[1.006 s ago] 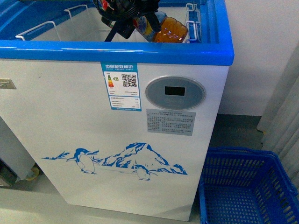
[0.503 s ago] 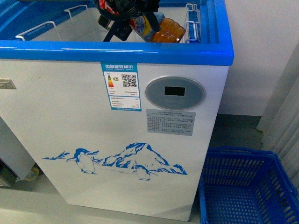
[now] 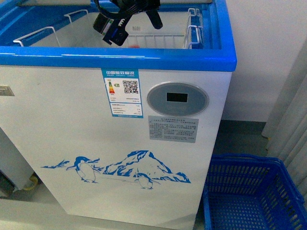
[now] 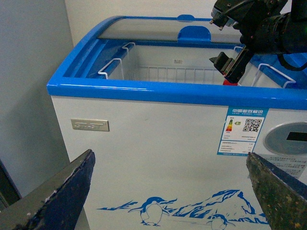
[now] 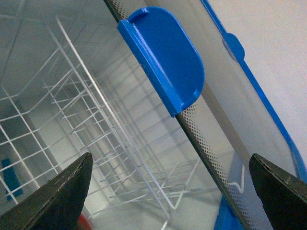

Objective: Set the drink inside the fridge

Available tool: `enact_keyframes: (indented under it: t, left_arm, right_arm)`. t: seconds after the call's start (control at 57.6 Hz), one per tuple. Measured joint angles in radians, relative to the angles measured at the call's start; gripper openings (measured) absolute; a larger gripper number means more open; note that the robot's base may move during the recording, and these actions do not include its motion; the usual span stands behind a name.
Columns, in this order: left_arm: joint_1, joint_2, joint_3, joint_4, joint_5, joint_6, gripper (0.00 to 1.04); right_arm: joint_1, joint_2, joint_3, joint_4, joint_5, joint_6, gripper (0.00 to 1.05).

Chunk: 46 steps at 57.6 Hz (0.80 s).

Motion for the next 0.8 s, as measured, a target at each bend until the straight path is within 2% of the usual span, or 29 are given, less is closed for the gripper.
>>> enact_keyframes:
  t: [0.174,0.573,0.694,0.798]
  left_arm:
    - [0.000,0.000,0.000,0.000,0.000,0.000,0.97]
    - [0.000,0.000,0.000,0.000,0.000,0.000,0.97]
    - [0.000,0.000,0.000,0.000,0.000,0.000,0.97]
    - [0.000,0.000,0.000,0.000,0.000,0.000,0.97]
  right_arm:
    - [-0.001,0.000,0.010,0.034,0.024,0.037,0.97]
    - [-0.032,-0.102,-0.046,0.005,0.034,0.255,0.97]
    - [-0.070,-0.206,-0.154,-0.004,0.026,0.406,0.97]
    - [-0.105,-0.300,-0.275,0.043,0.012,0.469,0.97]
